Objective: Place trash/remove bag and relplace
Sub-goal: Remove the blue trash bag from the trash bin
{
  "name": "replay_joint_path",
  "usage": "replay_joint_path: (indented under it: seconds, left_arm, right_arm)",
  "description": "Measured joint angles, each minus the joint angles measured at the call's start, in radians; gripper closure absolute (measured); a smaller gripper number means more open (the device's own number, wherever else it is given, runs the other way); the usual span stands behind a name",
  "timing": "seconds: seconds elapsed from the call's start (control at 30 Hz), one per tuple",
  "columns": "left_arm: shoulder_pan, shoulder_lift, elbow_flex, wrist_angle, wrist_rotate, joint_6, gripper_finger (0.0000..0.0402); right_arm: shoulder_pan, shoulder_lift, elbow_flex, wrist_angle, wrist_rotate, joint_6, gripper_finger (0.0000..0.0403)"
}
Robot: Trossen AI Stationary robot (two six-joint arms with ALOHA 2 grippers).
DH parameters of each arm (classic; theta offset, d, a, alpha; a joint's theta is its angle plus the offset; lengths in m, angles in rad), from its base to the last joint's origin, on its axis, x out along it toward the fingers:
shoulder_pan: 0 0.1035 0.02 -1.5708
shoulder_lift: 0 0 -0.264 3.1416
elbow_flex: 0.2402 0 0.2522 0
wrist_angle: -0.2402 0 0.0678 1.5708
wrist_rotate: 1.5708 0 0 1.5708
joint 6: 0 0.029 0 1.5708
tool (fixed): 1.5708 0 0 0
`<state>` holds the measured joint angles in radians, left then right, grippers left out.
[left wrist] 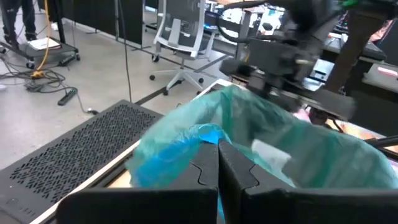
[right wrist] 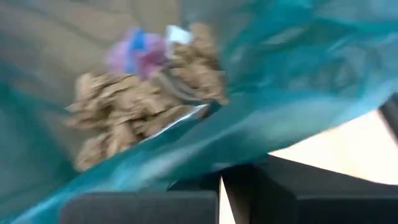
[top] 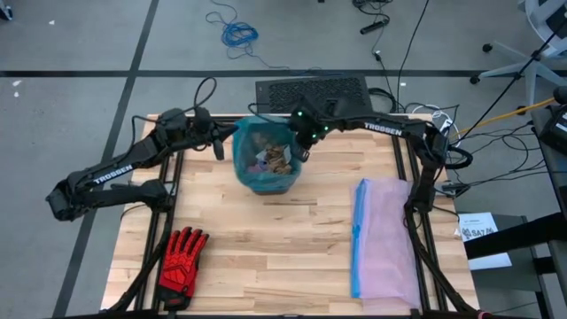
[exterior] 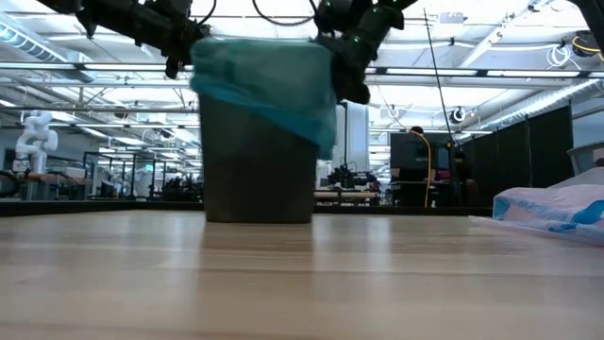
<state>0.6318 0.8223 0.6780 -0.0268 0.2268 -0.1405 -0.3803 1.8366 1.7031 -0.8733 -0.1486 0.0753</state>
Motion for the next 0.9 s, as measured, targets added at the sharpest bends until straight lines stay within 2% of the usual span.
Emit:
replay_joint_path:
  seconds: [0.17, 0.23, 0.37, 0.6, 0.7, 0.9]
  left_arm:
    - [0.012, 0.000, 0.089, -0.108, 0.000, 0.049, 0.0401]
    - [0.012, 0.000, 0.142, -0.159, 0.000, 0.081, 0.0402]
    - [0.012, -0.001, 0.241, -0.243, 0.000, 0.132, 0.0402]
    - [0.006, -0.001, 0.312, -0.320, 0.011, 0.174, 0.0402]
    - [-0.001, 0.000, 0.313, -0.327, 0.031, 0.180, 0.0402]
    - [-0.023, 0.004, 0.313, -0.326, 0.057, 0.208, 0.0402]
  right_arm:
    - [0.056, -0.016, 0.000, 0.010, -0.010, -0.047, 0.0403]
    - [0.059, -0.044, 0.000, 0.000, 0.026, -0.082, 0.0403]
    - [0.033, -0.112, 0.000, 0.009, 0.123, -0.154, 0.0403]
    - [-0.041, -0.206, 0.000, 0.128, 0.116, -0.316, 0.0399]
    - [-0.070, -0.213, 0.000, 0.217, 0.042, -0.368, 0.0378]
    - [-0.141, -0.180, 0.001, 0.392, -0.229, -0.518, 0.0307]
